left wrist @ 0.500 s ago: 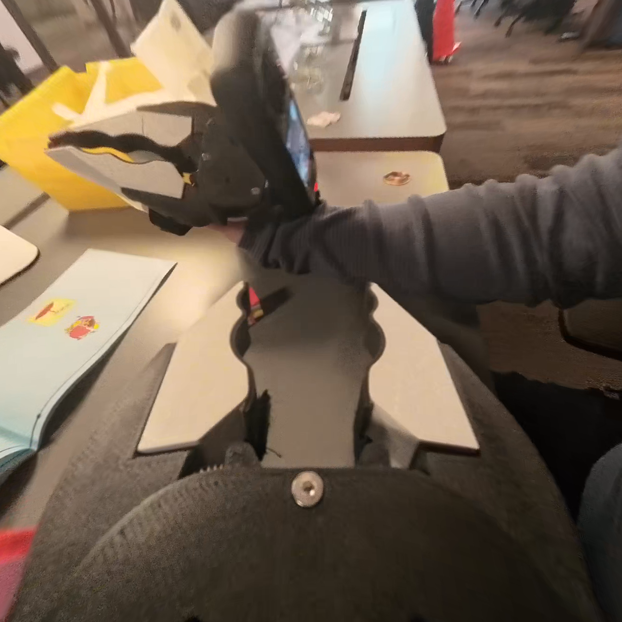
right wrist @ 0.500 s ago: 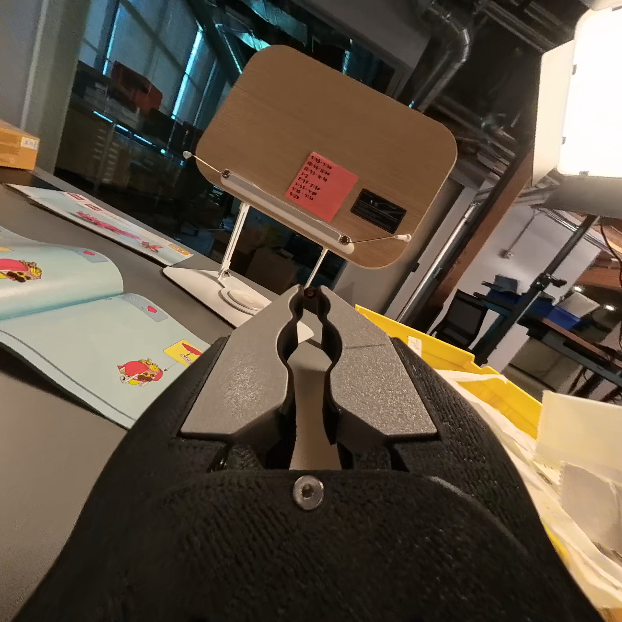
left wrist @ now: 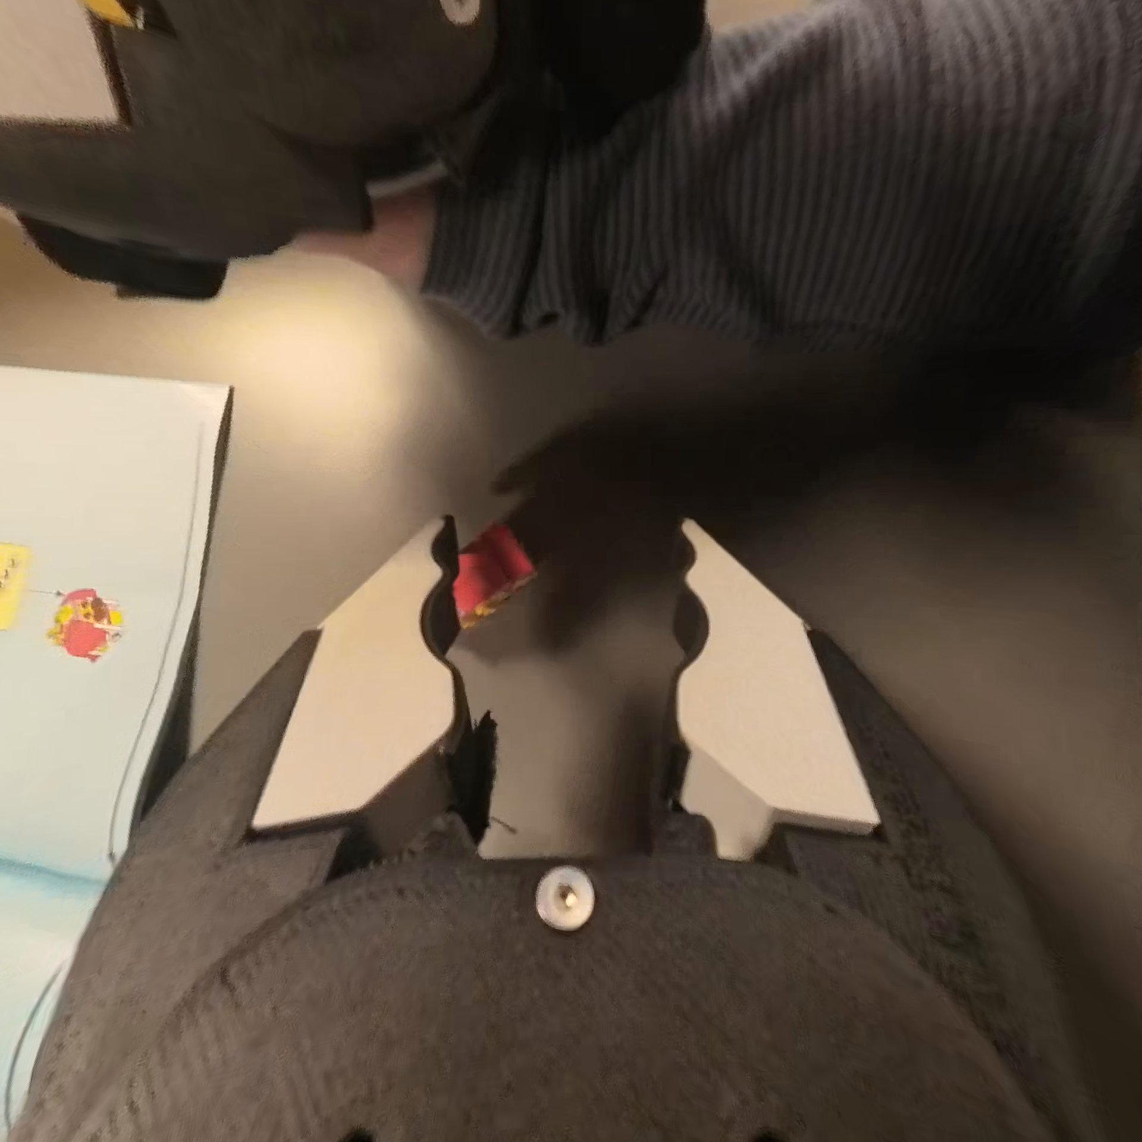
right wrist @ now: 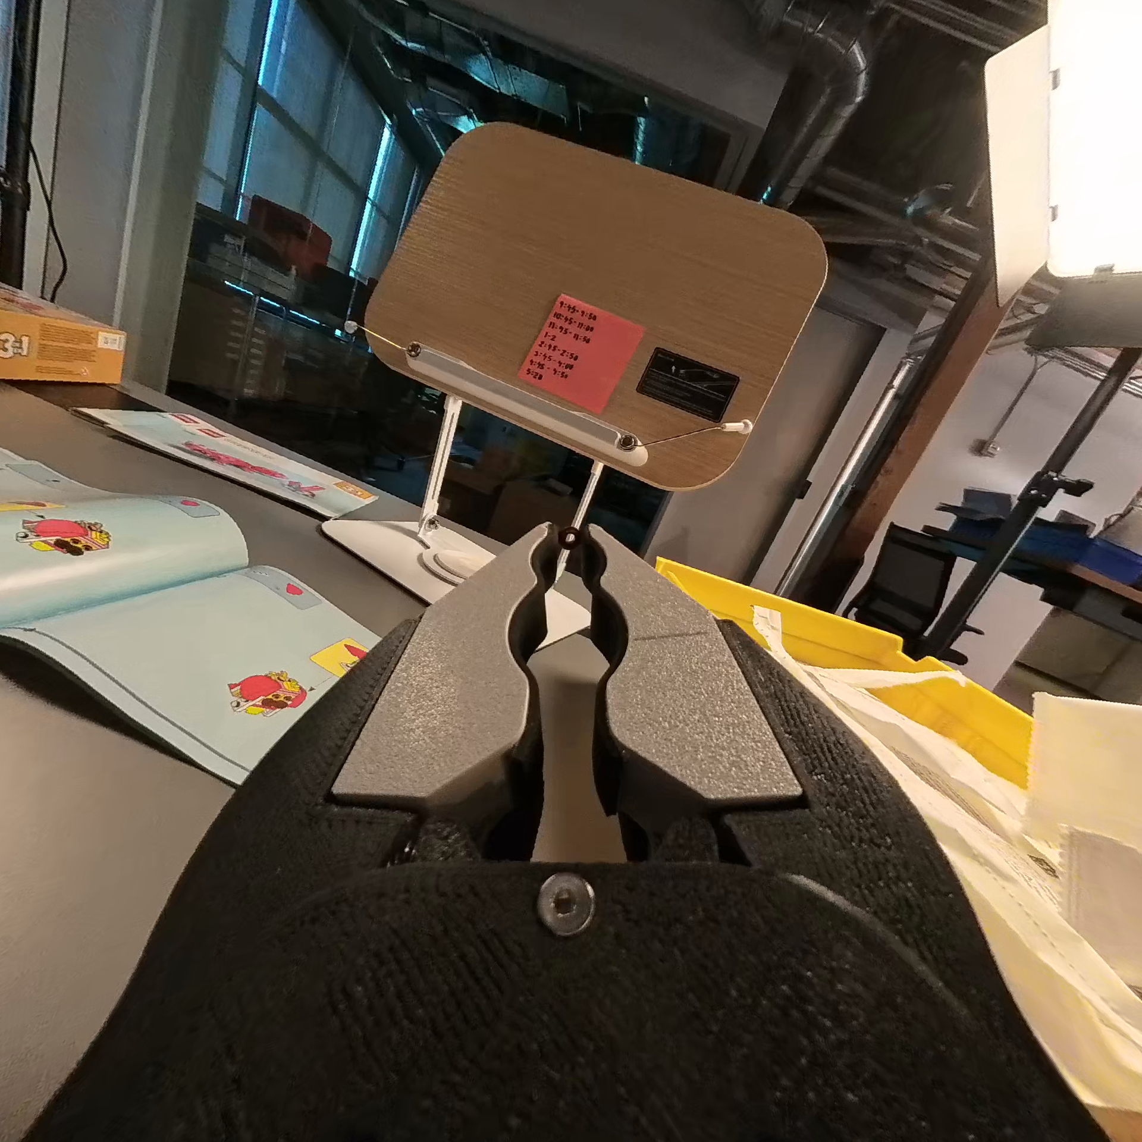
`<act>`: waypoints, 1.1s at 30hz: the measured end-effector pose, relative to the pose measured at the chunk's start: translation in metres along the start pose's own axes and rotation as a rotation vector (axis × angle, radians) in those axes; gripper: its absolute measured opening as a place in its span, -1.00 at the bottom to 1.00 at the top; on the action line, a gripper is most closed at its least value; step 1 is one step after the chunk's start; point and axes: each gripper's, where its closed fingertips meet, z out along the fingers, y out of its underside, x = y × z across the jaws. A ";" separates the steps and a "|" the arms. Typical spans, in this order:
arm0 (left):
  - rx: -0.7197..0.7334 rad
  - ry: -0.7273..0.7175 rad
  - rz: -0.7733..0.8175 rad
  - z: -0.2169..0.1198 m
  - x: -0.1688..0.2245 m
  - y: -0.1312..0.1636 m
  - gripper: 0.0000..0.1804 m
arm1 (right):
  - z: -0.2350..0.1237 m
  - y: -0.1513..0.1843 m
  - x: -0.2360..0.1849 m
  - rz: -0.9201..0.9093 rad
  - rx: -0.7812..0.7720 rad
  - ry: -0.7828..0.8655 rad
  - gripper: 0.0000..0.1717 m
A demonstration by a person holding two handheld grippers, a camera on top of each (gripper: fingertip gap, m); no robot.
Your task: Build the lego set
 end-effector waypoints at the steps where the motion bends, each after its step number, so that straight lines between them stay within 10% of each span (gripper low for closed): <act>1: -0.011 -0.003 -0.007 -0.004 0.001 0.004 -0.29 | 0.000 0.000 0.000 -0.002 0.000 0.000 -0.95; 7: -0.015 -0.044 -0.112 -0.031 0.010 0.029 -0.37 | 0.001 0.001 0.001 0.016 -0.003 0.007 -0.94; 12: 0.007 -0.394 -0.312 -0.052 -0.030 0.034 -0.49 | 0.002 0.002 0.001 0.018 -0.006 0.004 -0.95; 24: -0.167 -0.342 -0.397 -0.031 -0.021 0.055 -0.79 | 0.000 -0.005 -0.009 0.043 0.016 -0.063 -0.95; 33: 0.702 -0.398 -0.400 -0.172 -0.040 -0.004 -0.80 | -0.038 -0.080 -0.074 0.463 0.270 -0.668 -0.95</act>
